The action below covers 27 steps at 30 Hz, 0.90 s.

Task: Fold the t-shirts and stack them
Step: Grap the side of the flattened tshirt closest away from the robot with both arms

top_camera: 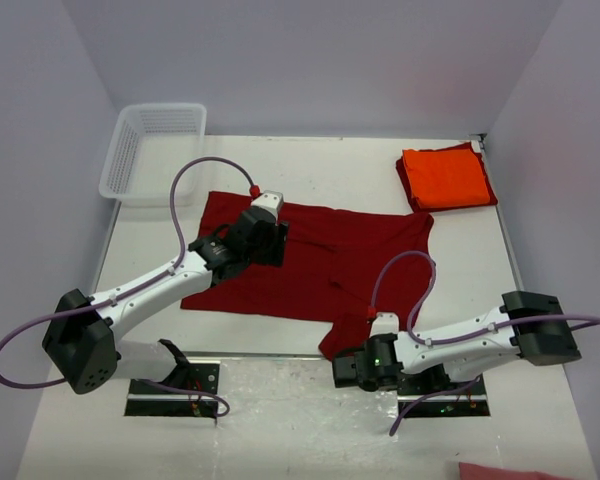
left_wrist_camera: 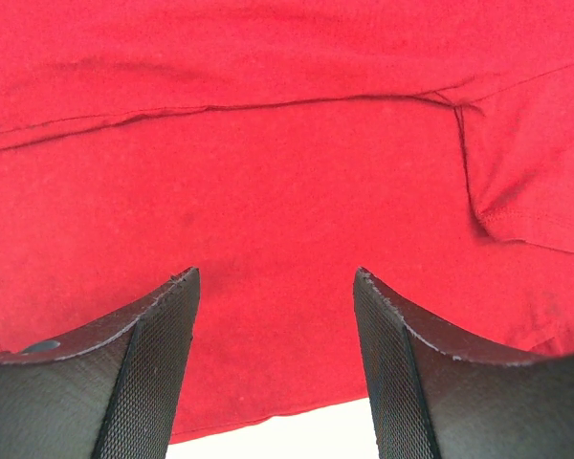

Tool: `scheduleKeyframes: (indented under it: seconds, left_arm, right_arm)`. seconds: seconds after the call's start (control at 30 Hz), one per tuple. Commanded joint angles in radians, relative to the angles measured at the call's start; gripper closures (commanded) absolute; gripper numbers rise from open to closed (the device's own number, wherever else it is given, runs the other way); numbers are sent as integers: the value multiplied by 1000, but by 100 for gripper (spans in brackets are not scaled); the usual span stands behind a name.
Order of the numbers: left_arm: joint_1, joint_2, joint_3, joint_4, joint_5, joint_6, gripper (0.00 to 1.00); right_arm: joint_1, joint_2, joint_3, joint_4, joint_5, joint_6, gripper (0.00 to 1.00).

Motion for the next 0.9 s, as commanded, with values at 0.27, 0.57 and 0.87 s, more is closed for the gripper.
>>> scheduleKeyframes:
  seconds: [0.27,0.57,0.87]
  left_arm:
    - [7,-1,-14,2,0,19,33]
    - [7,1,-19,11,6,21,33]
    - [7,14,-24,22,15,27,33]
  right_arm:
    - [16,120,83,-88,14,82,100]
    - [34,82,101,-165,36,145,63]
    - [33,-1,-3,-5,16,129,63]
